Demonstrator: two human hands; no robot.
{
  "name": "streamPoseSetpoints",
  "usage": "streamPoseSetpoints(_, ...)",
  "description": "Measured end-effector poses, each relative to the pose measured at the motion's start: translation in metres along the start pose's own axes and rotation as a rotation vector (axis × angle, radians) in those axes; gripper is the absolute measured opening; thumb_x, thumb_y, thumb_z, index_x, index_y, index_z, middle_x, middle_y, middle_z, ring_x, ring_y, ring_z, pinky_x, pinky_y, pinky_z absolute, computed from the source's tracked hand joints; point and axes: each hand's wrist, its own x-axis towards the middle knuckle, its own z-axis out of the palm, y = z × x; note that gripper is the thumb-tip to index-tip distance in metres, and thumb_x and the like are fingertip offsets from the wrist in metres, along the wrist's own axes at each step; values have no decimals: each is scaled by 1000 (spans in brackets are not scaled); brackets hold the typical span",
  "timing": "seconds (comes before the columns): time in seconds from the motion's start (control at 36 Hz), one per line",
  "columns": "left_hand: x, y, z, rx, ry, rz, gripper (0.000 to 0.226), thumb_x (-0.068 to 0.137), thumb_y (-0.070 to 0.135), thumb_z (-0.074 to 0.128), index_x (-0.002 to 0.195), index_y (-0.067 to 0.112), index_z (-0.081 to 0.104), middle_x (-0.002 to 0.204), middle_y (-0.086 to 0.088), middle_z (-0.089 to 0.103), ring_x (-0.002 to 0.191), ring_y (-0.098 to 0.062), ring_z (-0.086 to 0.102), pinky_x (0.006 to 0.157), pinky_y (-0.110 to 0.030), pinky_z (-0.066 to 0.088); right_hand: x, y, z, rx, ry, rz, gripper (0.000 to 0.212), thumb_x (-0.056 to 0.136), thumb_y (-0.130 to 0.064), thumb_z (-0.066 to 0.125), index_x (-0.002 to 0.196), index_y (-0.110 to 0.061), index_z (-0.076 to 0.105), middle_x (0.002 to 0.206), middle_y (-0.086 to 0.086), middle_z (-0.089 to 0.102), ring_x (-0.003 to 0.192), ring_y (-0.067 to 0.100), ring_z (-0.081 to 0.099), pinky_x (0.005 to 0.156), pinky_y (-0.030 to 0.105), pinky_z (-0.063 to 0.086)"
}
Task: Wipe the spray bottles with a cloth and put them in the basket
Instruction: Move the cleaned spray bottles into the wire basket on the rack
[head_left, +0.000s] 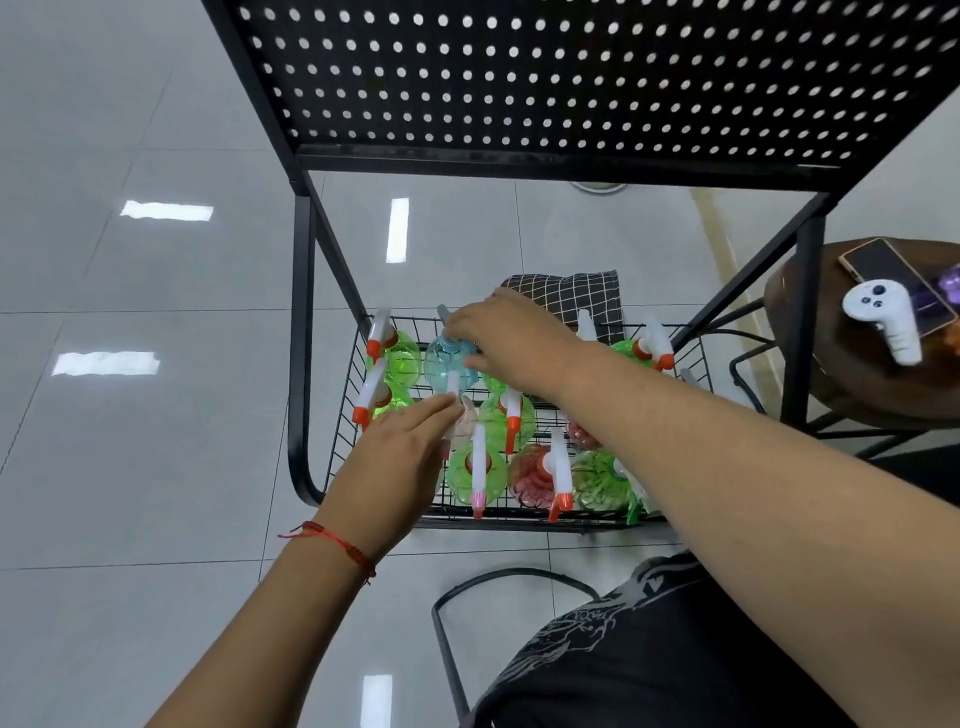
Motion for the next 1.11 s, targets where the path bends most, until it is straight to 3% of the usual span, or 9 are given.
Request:
streamPoseSetpoints(0.08,0,0,-1,9,4,4,49,97,7,74,145,16,66,146,-4,67,123,-29,68,108,-44,53,2,5,6,-8,-10,-27,51,100,1,56,145,-22,60,134,-1,70,117,27,64,120,37,29)
streamPoseSetpoints(0.28,-8,2,3,18,33,36,53,92,3,79,143,14,68,142,-6,69,110,-32,72,98,-46,59,4,3,3,-18,-3,1,26,106,-20,60,130,-21,70,128,0,71,111,26,66,118,34,32)
streamPoseSetpoints(0.5,2,3,4,10,5,17,48,101,9,70,148,18,63,149,-3,64,123,-28,67,107,-43,54,7,-9,-1,-56,-22,11,36,107,-30,54,140,-20,64,143,3,61,126,22,60,126,37,19)
streamPoseSetpoints(0.64,4,3,3,7,-4,5,48,100,7,71,147,16,64,148,-4,65,124,-29,67,108,-43,53,4,-12,-4,-18,-15,27,31,105,-24,57,135,-24,66,138,0,63,120,21,62,120,38,27)
streamPoseSetpoints(0.69,2,4,2,-1,-7,-5,49,100,8,71,147,16,64,149,-5,64,128,-29,66,110,-43,52,0,-11,-4,-1,19,47,40,101,-18,59,139,-31,62,137,-5,64,118,20,64,113,40,32)
streamPoseSetpoints(0.78,-3,4,-1,-23,17,-11,51,98,5,72,147,18,62,151,-8,61,129,-31,63,103,-43,56,-10,-11,-10,37,73,84,68,93,-2,60,151,-37,50,142,-10,62,118,18,65,114,42,32)
streamPoseSetpoints(0.83,-10,3,-7,-63,58,-33,53,96,2,73,145,19,61,152,-6,58,131,-28,59,100,-41,57,-16,-13,-18,70,87,115,75,90,3,58,152,-38,50,143,-11,61,119,17,64,116,42,31)
streamPoseSetpoints(0.94,-36,-4,-19,-122,114,-129,50,95,-2,73,140,19,64,143,-2,63,128,-26,62,96,-42,61,-30,-20,-29,142,108,144,70,88,2,60,147,-35,57,143,-11,61,120,16,63,113,40,30)
streamPoseSetpoints(1.11,-73,-14,-23,-151,39,-296,53,99,17,70,148,28,53,148,7,53,116,-18,66,87,-26,58,-45,-51,-28,202,100,66,51,94,-8,61,138,-31,67,140,-9,65,123,18,61,114,42,31)
